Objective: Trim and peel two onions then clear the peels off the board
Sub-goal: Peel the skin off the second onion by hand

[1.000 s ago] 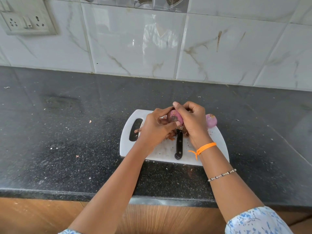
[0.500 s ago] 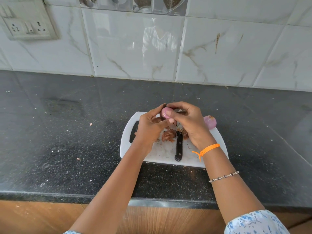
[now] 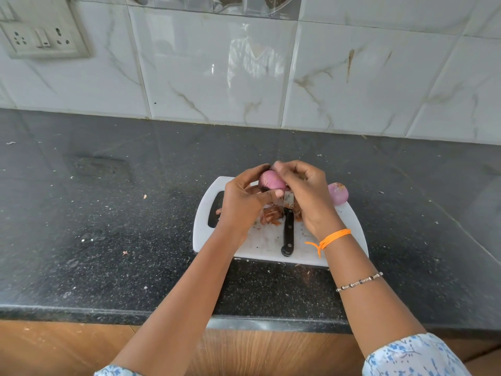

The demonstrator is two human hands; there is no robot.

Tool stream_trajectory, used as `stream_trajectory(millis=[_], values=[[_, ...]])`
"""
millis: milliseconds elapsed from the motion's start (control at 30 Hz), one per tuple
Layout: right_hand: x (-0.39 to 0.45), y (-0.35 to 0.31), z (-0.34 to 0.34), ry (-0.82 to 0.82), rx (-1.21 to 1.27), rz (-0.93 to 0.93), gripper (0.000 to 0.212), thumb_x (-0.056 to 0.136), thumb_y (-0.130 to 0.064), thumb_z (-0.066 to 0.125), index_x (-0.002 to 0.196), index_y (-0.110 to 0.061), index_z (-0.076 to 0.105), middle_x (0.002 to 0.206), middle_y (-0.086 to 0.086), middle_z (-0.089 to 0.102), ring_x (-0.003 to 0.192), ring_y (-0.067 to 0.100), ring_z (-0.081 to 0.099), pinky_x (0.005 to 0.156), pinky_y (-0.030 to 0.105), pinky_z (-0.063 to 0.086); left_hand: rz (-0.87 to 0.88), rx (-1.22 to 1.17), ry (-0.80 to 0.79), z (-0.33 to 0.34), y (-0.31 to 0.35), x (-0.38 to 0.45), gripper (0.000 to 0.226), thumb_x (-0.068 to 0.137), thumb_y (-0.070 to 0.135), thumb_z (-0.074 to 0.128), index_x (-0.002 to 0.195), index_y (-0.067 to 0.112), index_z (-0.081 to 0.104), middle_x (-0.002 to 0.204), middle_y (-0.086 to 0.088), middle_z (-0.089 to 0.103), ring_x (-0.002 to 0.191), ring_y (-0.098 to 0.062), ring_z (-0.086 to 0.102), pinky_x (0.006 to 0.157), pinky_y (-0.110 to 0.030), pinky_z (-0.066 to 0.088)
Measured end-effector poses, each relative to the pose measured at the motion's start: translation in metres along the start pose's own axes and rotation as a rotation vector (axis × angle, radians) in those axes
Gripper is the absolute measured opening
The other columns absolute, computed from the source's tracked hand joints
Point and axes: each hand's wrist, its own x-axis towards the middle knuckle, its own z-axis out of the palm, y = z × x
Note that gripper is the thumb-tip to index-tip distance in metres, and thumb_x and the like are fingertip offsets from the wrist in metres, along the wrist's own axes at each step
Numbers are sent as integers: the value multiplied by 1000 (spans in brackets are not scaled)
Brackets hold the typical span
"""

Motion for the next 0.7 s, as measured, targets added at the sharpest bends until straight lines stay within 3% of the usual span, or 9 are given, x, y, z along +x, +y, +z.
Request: stream_trajectory(millis=[133, 200, 400, 600, 700], values=[[-1, -2, -2, -62, 0, 24, 18, 71, -6, 79, 87, -5, 70, 76, 2, 70, 69, 3, 66, 64, 15, 50, 9, 36, 8, -2, -1, 1, 47, 68, -9, 76, 108, 15, 66, 98, 2, 70, 84, -3, 68, 73, -19, 55], [0, -2, -4, -58, 41, 35, 13, 70, -5, 78, 79, -10, 71, 73, 0, 70, 70, 6, 66, 66, 19, 53, 10, 32, -7, -3, -2, 1, 47, 68, -10, 75, 109, 12, 66, 97, 2, 71, 83, -2, 68, 72, -16, 53], [5, 3, -8, -46, 86, 73, 15, 75, -3, 73, 69, -17, 72, 71, -2, 72, 78, 17, 66, 79, 35, 55, 12, 28, -28, -4, -6, 3, 50, 69, -10, 74, 115, 7, 65, 108, -7, 69, 94, -15, 68, 83, -26, 56], [3, 1, -7, -52, 136, 90, 9, 88, -8, 62, 83, -10, 70, 78, 0, 73, 77, 11, 69, 72, 25, 57, 13, 15, -28, -5, -8, 5, 49, 71, -8, 74, 114, 13, 65, 110, -5, 69, 96, -14, 66, 87, -29, 54], [-2, -2, -2, -74, 59, 52, 7, 80, -11, 72, 86, -8, 70, 79, 2, 70, 73, 7, 67, 69, 23, 55, 31, 25, -35, -6, -8, 5, 48, 71, -7, 74, 114, 11, 65, 109, -7, 69, 101, -20, 66, 88, -33, 55]])
